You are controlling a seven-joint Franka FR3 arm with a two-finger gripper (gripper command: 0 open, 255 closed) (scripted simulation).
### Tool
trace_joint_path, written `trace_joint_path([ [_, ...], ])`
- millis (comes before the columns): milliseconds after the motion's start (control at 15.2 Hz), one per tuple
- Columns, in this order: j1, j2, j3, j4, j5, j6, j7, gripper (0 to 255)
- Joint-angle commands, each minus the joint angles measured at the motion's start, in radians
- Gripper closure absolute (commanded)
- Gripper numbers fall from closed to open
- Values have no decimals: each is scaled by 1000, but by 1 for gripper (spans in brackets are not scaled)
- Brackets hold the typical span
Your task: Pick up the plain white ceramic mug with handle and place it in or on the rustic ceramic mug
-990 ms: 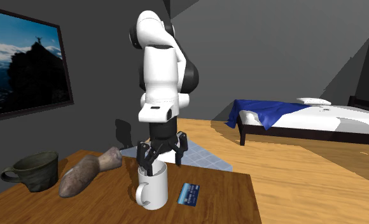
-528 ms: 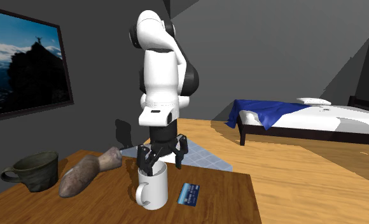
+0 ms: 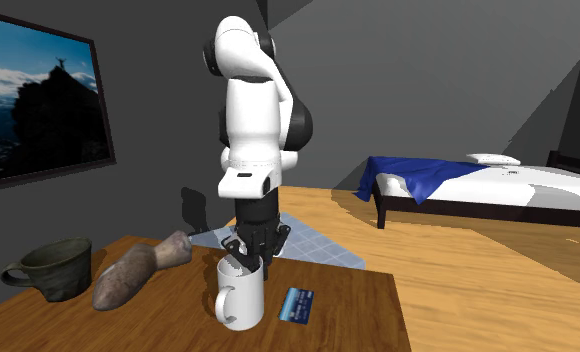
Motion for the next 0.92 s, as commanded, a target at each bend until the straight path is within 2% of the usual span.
trace_joint_path([
  [0,0,0,0,0,0,0,0,255],
  [132,0,0,0,0,0,0,0,255],
  [858,-5,-102,36,84,7,-185,6,255],
])
